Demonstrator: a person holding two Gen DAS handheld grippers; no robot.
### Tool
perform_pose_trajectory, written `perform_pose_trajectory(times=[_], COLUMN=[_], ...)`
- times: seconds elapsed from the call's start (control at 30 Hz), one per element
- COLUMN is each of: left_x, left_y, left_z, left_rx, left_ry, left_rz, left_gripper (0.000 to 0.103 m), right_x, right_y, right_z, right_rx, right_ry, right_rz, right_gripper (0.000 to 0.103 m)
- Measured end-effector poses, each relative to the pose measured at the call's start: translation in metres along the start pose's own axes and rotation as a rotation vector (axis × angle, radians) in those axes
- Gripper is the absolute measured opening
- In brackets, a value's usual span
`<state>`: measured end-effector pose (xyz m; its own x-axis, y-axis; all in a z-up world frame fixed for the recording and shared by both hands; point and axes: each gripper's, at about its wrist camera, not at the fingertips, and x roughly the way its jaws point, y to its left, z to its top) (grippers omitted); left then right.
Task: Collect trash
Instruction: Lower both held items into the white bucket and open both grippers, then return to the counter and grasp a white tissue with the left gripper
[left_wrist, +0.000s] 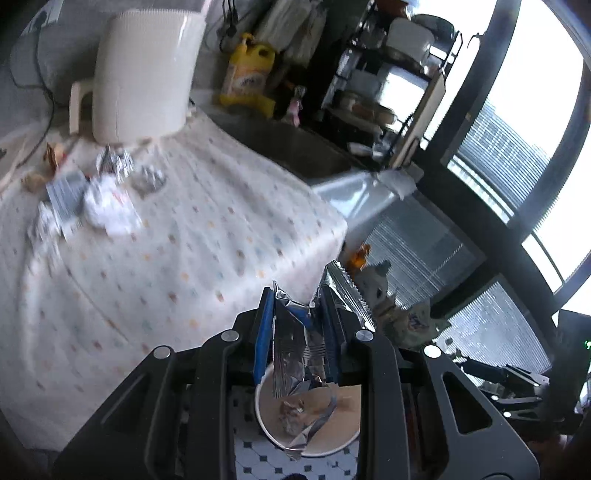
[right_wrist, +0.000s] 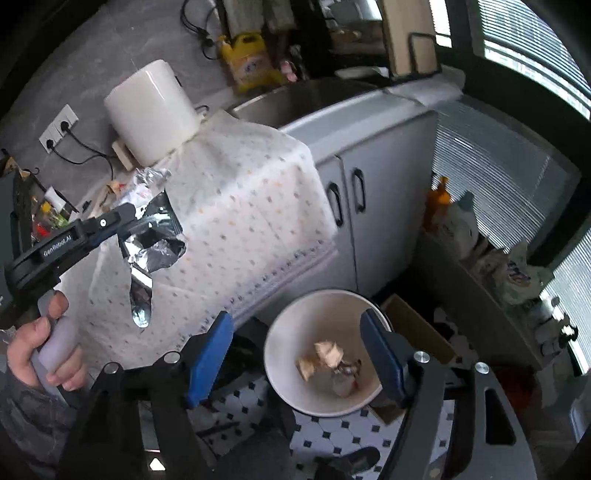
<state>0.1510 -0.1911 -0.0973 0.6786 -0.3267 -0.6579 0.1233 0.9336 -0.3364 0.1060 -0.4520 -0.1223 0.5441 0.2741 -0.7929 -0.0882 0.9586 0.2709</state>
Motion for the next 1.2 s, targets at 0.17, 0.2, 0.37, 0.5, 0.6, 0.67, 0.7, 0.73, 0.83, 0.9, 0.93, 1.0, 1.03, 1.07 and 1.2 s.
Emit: perform_pose_trajectory(times=[0.17,0.2,0.37,0.5,0.6,0.67,0.7,0.73,0.83,0.9,0.93,1.0,1.03,1.07,1.2], left_x=[0.017,0.021,0.034,0.044,0.051,0.056,0.058,0.061,0.069,0.074,0.075,0.074,0.073,0.071,0.054], left_y=[-0.016,-0.021,-0.045,-0.066,-0.078,-0.083,-0.085,-0.087,-0.090,-0.088,-0.086,-0.082,-0.080,-0.079,-0.068], left_z=[-0.029,-0.033,-0.042,-0.041,-0.038,-0.036,-0.036,-0.036,-0.036,-0.037,-0.038,-0.038,-0.037,-0.035,-0.021], left_rx=[-0.003,-0.001,0.025,0.059,0.082,0.095,0.102,0.109,0.122,0.118,0.112,0.103,0.100,0.100,0.096], left_ry=[0.045,0.053,0.071,0.077,0.086,0.095,0.097,0.102,0.129,0.151,0.152,0.152,0.150,0.147,0.113], left_rz=[-0.022,-0.030,-0.070,-0.102,-0.117,-0.124,-0.125,-0.127,-0.122,-0.121,-0.122,-0.126,-0.130,-0.130,-0.098], left_gripper=[0.025,0.025,0.026,0.027,0.027,0.027,0.027,0.028,0.036,0.048,0.056,0.069,0.071,0.072,0.076], right_x=[-0.011,-0.014,-0.033,-0.046,-0.053,-0.056,-0.057,-0.058,-0.057,-0.055,-0.054,-0.053,-0.052,-0.052,-0.050], right_y=[-0.028,-0.035,-0.060,-0.078,-0.086,-0.089,-0.091,-0.093,-0.094,-0.094,-0.093,-0.092,-0.091,-0.090,-0.081], right_z=[-0.018,-0.021,-0.034,-0.039,-0.041,-0.043,-0.044,-0.044,-0.045,-0.045,-0.045,-0.044,-0.043,-0.042,-0.033], right_rx=[0.027,0.035,0.072,0.113,0.135,0.149,0.155,0.165,0.183,0.191,0.194,0.199,0.200,0.200,0.199], right_ry=[0.004,0.002,-0.019,-0.043,-0.055,-0.062,-0.064,-0.068,-0.070,-0.068,-0.067,-0.063,-0.062,-0.063,-0.074], right_rz=[-0.044,-0.055,-0.104,-0.138,-0.153,-0.161,-0.164,-0.167,-0.171,-0.173,-0.173,-0.169,-0.167,-0.164,-0.142], right_gripper=[0.071,0.071,0.074,0.074,0.074,0.074,0.074,0.074,0.075,0.076,0.076,0.077,0.077,0.077,0.078])
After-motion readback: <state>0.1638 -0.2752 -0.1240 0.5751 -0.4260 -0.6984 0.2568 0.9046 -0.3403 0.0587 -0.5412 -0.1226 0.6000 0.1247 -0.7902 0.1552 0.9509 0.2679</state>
